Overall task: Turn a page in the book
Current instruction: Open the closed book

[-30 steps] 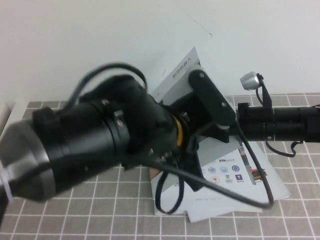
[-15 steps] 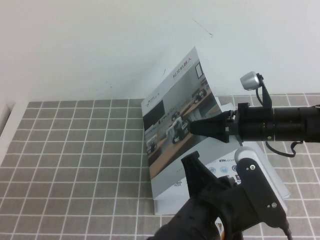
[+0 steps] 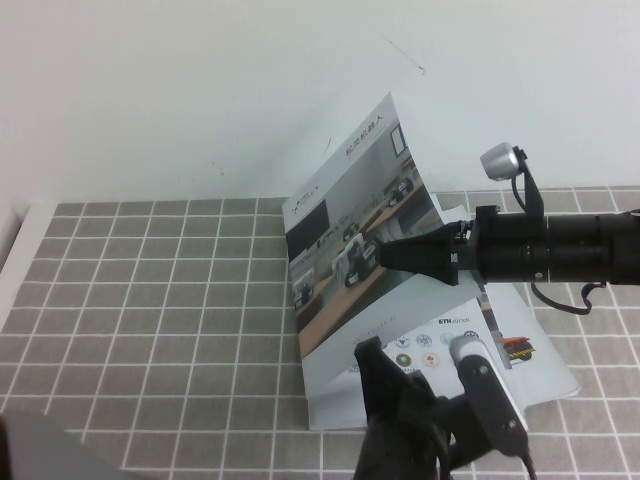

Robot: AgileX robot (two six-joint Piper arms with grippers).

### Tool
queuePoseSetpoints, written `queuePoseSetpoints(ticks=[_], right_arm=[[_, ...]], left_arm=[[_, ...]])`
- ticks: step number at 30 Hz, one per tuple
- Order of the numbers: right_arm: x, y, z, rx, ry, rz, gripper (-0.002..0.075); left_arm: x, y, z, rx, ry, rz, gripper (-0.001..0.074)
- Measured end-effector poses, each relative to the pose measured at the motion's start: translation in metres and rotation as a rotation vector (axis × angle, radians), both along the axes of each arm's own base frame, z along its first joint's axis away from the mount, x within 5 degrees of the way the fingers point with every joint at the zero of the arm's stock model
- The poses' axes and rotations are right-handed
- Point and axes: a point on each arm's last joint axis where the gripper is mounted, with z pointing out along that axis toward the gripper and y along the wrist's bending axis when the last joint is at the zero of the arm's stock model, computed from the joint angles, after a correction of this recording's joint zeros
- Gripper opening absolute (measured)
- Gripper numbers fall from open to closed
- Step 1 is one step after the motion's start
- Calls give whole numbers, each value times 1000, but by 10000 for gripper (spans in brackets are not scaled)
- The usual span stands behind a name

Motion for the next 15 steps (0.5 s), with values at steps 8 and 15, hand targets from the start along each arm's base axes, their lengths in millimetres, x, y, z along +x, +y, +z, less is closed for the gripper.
queuePoseSetpoints(ticks=[8,15], right_arm=[[-2,1,2,21,0,20,304],[-2,1,2,28,0,26,304]], left_arm=[[37,9,-4,-34,31,84,-4],[57,12,5,-76,25,124,-4]])
